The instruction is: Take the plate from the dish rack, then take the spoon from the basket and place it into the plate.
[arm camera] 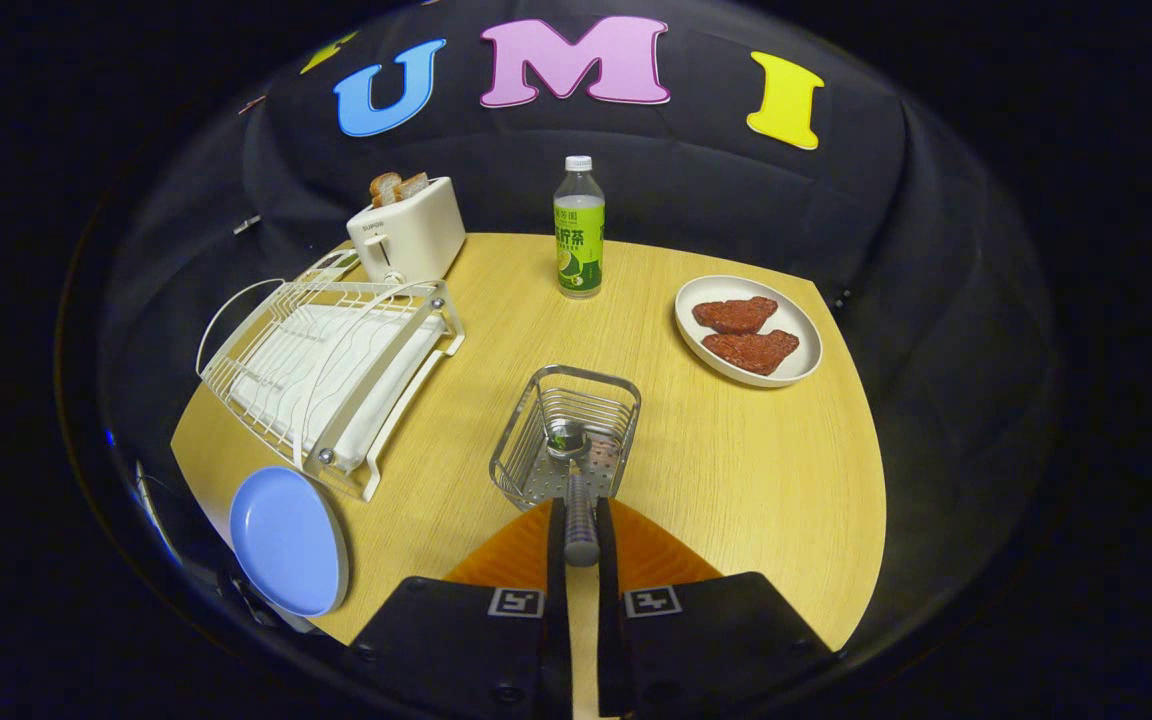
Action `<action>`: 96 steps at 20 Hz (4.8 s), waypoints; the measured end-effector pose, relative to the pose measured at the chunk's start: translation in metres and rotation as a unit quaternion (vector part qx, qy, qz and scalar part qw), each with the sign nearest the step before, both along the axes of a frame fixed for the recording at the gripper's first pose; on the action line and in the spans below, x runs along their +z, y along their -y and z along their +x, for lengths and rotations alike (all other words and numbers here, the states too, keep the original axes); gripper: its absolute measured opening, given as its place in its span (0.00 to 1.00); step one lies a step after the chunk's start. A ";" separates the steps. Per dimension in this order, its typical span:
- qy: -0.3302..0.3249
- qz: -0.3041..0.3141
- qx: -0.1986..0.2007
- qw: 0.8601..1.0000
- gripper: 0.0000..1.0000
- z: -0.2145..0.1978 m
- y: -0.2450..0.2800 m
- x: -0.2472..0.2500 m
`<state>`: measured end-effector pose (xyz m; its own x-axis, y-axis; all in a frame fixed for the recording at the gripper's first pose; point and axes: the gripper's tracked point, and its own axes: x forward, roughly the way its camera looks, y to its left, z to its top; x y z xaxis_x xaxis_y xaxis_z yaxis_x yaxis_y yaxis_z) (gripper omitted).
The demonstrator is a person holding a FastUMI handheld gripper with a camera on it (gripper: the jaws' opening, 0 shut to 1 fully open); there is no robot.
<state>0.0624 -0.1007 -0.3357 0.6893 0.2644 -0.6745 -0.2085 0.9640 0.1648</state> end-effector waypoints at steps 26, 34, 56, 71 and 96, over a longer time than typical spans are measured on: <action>0.047 0.103 0.127 0.985 0.12 -0.174 -0.201 0.109; -0.002 0.062 0.157 0.986 0.12 -0.175 -0.245 0.047; -0.017 0.068 0.150 0.986 0.99 -0.163 -0.263 0.042; 0.159 0.068 0.075 0.982 0.99 -0.094 -0.210 0.193; 0.334 0.041 0.004 0.942 0.98 -0.068 -0.124 0.334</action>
